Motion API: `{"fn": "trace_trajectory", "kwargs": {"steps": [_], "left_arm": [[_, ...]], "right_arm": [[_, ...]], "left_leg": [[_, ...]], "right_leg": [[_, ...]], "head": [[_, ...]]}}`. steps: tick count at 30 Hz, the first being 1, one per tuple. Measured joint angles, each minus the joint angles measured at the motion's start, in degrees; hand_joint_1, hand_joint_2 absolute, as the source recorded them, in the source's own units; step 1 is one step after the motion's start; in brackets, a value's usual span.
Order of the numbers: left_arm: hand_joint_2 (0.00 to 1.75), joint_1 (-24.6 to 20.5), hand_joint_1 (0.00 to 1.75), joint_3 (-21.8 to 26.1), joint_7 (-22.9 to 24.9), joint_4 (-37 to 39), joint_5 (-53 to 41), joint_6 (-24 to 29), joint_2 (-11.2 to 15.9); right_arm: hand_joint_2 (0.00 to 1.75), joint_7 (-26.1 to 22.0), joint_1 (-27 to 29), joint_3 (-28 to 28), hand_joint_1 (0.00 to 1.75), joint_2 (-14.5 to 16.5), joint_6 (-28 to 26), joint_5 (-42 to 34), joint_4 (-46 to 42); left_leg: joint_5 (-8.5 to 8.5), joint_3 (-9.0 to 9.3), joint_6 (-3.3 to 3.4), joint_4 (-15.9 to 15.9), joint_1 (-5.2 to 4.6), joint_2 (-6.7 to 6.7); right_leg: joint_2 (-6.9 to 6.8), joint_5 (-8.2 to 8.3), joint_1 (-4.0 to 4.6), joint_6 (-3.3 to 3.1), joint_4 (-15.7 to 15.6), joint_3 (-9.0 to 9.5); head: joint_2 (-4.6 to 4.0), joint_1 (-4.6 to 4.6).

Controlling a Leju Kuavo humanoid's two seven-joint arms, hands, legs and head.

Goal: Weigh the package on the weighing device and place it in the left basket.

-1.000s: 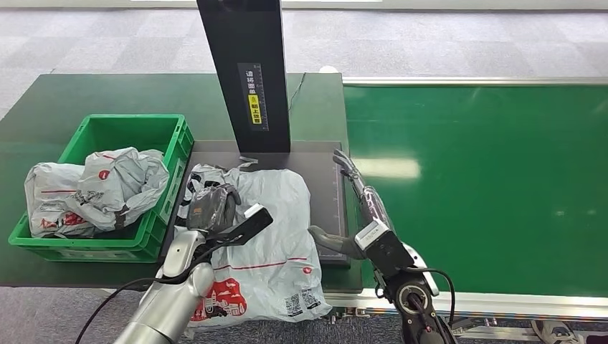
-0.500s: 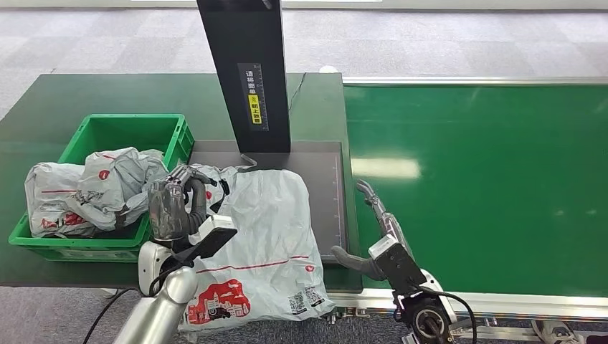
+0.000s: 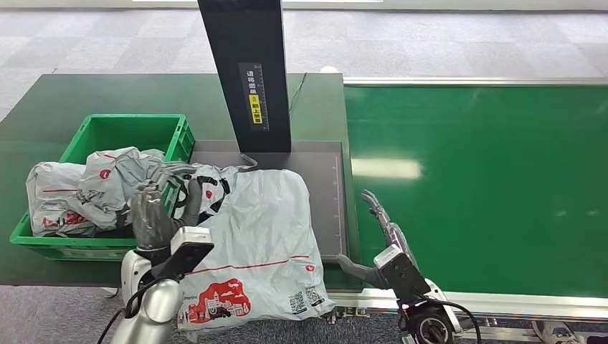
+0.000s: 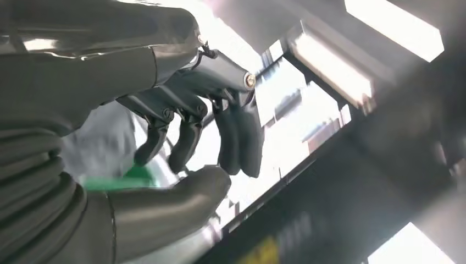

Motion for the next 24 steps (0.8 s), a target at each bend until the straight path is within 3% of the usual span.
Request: {"fn": "trace_trajectory", "kwargs": {"steps": [5,12,17,24], "left_arm": [[1.75,0.05,0.0,-6.17,2.84,-0.11,-1.91,-13.32,4.57],[1.75,-0.65,0.0,-11.0,6.74,0.63,-4.9,-24.6,9.43],[1.75,-2.38,0.0,-12.16,11.63,2.88,-7.87,-28.62,10.78],[1.75,-3.95,0.0,-13.13,16.24,7.53,-12.8,-28.76,11.02]], "right_arm": [[1.75,0.02,-0.12,-0.03,0.0,-0.3,0.22,0.34,0.5],[1.75,0.37,0.18,-0.69,0.0,-0.67,0.31,1.8,0.79],[1.75,1.43,1.04,-1.48,0.0,-0.67,0.17,3.13,0.74],[1.75,3.1,1.91,-1.89,0.0,-0.31,0.31,5.02,0.02]], "left_leg": [[-0.01,0.0,0.0,0.0,-0.01,0.01],[-0.03,-0.01,-0.01,0.0,-0.01,0.01],[-0.02,0.0,-0.01,0.0,-0.01,0.01],[-0.02,0.0,-0.01,0.0,-0.01,0.02]], "right_leg": [[0.01,0.0,-0.01,0.0,0.0,-0.02],[0.01,-0.01,-0.01,0.0,0.0,-0.07],[0.01,-0.01,-0.01,0.0,0.0,-0.05],[0.02,-0.01,-0.01,0.0,0.0,-0.06]], "head": [[0.0,0.0],[0.0,0.0],[0.0,0.01],[0.0,0.0]]}}
